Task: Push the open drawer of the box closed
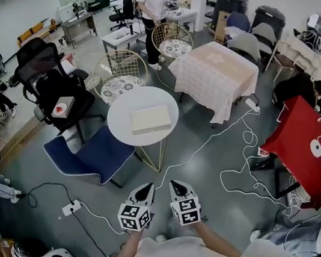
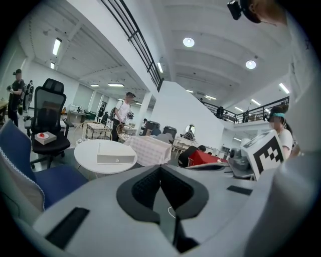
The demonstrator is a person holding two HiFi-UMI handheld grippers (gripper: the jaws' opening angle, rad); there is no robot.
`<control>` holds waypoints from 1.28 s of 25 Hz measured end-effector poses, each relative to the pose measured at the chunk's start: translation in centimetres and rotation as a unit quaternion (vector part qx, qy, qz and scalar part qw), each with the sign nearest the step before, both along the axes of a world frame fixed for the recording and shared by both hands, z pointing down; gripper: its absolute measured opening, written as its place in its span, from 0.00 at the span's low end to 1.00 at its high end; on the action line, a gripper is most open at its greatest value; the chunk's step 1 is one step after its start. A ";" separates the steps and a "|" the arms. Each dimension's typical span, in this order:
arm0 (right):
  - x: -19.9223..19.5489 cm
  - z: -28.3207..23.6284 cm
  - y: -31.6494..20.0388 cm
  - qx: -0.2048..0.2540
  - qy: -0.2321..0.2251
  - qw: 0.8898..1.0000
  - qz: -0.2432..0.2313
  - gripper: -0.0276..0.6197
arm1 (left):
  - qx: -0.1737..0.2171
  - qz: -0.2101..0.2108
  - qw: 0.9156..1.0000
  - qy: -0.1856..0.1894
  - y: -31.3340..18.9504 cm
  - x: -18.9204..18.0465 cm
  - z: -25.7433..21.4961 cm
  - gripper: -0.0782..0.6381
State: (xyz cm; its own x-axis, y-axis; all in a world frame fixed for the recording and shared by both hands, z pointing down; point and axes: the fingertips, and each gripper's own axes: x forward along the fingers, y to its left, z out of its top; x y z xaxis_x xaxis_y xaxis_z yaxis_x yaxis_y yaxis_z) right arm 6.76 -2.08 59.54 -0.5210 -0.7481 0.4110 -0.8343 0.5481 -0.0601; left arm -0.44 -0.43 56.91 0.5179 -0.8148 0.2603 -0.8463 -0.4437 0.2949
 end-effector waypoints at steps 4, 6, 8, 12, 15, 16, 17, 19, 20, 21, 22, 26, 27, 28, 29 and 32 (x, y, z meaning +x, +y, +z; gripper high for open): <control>0.3 -0.2 2.7 0.000 0.000 1.000 0.005 0.07 | 0.008 -0.001 1.000 0.000 2.5 -0.2 -0.3 0.13; 0.5 -0.5 3.8 0.004 0.001 1.000 0.004 0.07 | 0.012 -0.004 1.000 0.001 3.5 -0.4 -0.4 0.13; 0.6 -0.9 4.8 0.008 0.001 1.000 0.002 0.07 | 0.015 -0.006 1.000 0.002 4.4 -0.5 -0.5 0.13; 0.8 -0.9 5.7 0.016 0.004 1.000 0.001 0.07 | 0.024 -0.009 1.000 0.000 5.5 -0.5 -0.4 0.13; 1.1 -0.9 6.1 0.019 0.005 1.000 0.005 0.07 | 0.023 -0.011 1.000 0.001 6.4 -0.5 -0.3 0.13; 1.1 -1.0 6.3 0.020 0.005 1.000 0.005 0.07 | 0.022 -0.013 1.000 0.000 6.7 -0.6 -0.2 0.13; 1.0 -1.1 6.6 0.021 0.005 1.000 0.004 0.07 | 0.022 -0.015 1.000 0.000 7.0 -0.7 -0.2 0.13; 0.9 -1.2 6.8 0.022 0.003 1.000 0.005 0.07 | 0.023 -0.018 1.000 -0.001 7.4 -0.9 -0.4 0.13; 0.9 -1.4 6.8 0.023 0.001 1.000 0.007 0.07 | 0.026 -0.018 1.000 -0.001 7.4 -0.9 -0.5 0.13; 0.8 -1.5 6.8 0.024 0.000 1.000 0.008 0.07 | 0.028 -0.018 0.999 -0.001 7.4 -0.9 -0.7 0.13; 0.8 -1.6 6.8 0.025 -0.001 1.000 0.008 0.07 | 0.030 -0.018 0.999 -0.001 7.3 -0.8 -0.9 0.13; 0.9 -2.0 6.6 0.030 0.002 1.000 0.008 0.07 | 0.036 -0.017 0.999 0.003 7.0 -0.4 -1.3 0.13; 1.0 -2.0 6.6 0.031 0.003 0.999 0.009 0.07 | 0.037 -0.016 0.999 0.003 7.0 -0.4 -1.4 0.13; 0.9 -2.0 6.5 0.032 0.003 0.999 0.009 0.07 | 0.038 -0.016 0.999 0.003 6.9 -0.5 -1.4 0.13; 0.9 -2.0 6.4 0.033 0.003 0.999 0.011 0.07 | 0.040 -0.015 0.999 0.003 6.9 -0.6 -1.4 0.13; 0.8 -2.0 6.3 0.035 0.005 0.999 0.013 0.07 | 0.040 -0.014 0.999 0.002 6.8 -0.8 -1.3 0.13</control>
